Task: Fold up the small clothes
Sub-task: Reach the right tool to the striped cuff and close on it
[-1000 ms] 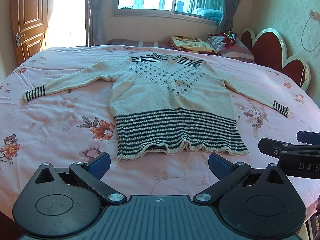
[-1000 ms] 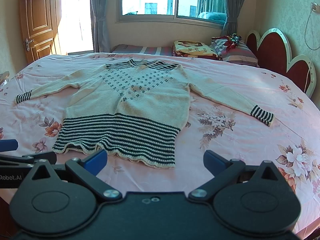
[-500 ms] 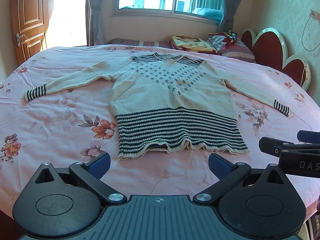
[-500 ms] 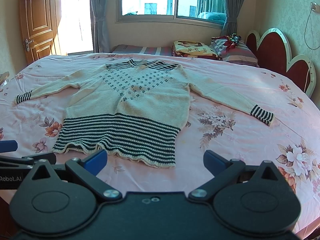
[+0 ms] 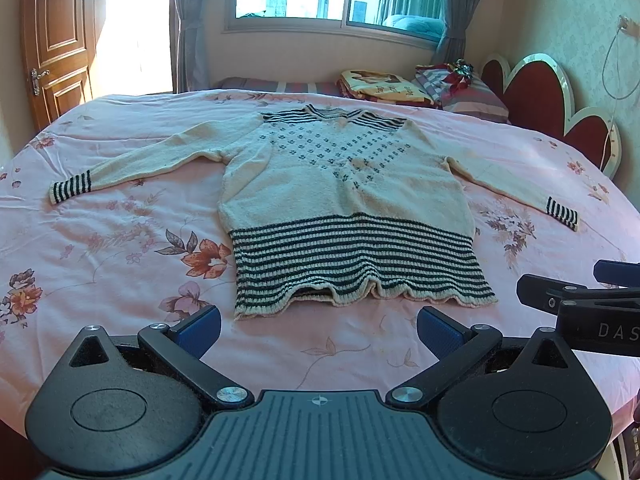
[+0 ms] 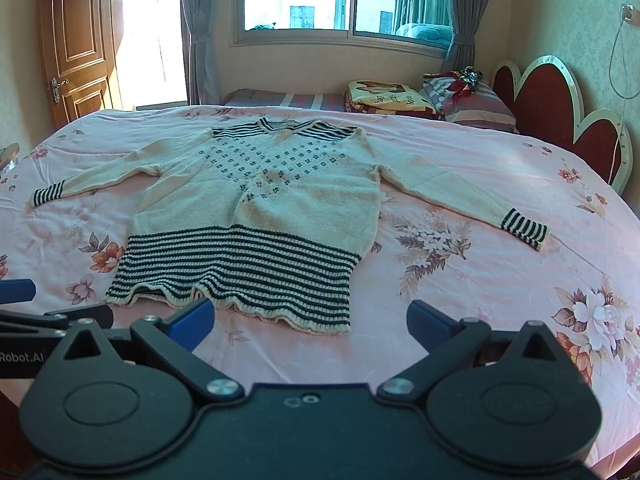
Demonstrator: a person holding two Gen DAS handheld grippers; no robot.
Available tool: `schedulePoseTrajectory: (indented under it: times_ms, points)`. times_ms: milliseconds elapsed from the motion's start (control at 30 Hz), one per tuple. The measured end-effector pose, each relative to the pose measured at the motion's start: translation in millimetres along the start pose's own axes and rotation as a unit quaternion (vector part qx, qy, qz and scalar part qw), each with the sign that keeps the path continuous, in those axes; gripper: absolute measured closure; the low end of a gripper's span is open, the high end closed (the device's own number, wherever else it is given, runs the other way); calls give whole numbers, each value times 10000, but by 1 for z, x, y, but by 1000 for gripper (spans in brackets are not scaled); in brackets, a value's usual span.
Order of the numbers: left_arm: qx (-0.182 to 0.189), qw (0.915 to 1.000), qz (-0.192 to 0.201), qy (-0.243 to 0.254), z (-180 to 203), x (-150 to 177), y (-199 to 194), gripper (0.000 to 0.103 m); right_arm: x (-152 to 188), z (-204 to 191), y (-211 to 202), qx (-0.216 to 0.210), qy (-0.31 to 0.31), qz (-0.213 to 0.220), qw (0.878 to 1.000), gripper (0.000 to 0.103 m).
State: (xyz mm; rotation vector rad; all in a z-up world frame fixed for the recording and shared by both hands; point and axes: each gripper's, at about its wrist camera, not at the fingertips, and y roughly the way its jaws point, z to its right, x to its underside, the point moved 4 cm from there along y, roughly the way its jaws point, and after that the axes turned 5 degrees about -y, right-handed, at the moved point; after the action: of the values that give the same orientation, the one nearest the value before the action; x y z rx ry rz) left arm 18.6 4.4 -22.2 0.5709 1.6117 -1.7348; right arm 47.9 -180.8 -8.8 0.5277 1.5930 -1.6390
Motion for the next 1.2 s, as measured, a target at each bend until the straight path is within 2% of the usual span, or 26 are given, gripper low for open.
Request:
schedulePoseTrajectory:
  times_ms: [233, 333, 400, 467, 500, 600, 633, 733, 833, 967, 1000, 1067, 1100, 1167, 1200]
  points:
    - [53, 9999, -50, 77, 8, -3, 8, 0, 1, 7, 4, -13, 76, -25, 10000, 1]
    - [254, 9994, 13, 234, 17, -9, 13, 0, 2, 20, 9, -51, 215, -78, 9997, 1]
    - [501, 9972, 110, 547, 30, -12, 19, 0, 0, 38, 14, -29, 440, -44, 9990, 1]
    - [561, 9952, 156, 789, 41, -18, 27, 0, 0, 69, 20, -156, 998, 194, 9947, 1]
    - [532, 9952, 195, 798, 45, -24, 32, 0, 2, 89, 28, -289, 1387, 279, 9895, 1]
    - [491, 9955, 119, 802, 48, -44, 53, 0, 13, 144, 64, -534, 2471, -284, 9671, 1]
    - [452, 9951, 17, 879, 49, -49, 64, 0, 16, 163, 71, -470, 2729, -294, 9605, 3]
    - [266, 9965, -209, 768, 43, -64, 95, 0, 14, 211, 86, -12, 3022, 31, 9532, 3]
    - [146, 9976, -335, 583, 33, -77, 119, 0, 10, 258, 109, 137, 3607, 363, 9319, 3]
    - [194, 9965, -788, 212, 18, -86, 151, 0, 14, 312, 151, 67, 4579, 756, 8858, 5]
    - [155, 9962, -834, 184, 15, -87, 158, 0, 17, 324, 162, 41, 4830, 788, 8721, 5]
    - [8, 9964, -831, 142, 9, -93, 168, 0, 22, 337, 182, 4, 5137, 774, 8545, 7]
    - [-30, 9963, -854, 81, 5, -97, 174, 0, 26, 341, 190, 9, 5254, 751, 8476, 10]
    - [57, 9953, -958, -120, -2, -102, 186, 0, 33, 346, 202, 3, 5469, 763, 8337, 26]
    - [103, 9942, -1039, -243, -6, -105, 194, 0, 34, 348, 204, 47, 5511, 791, 8307, 38]
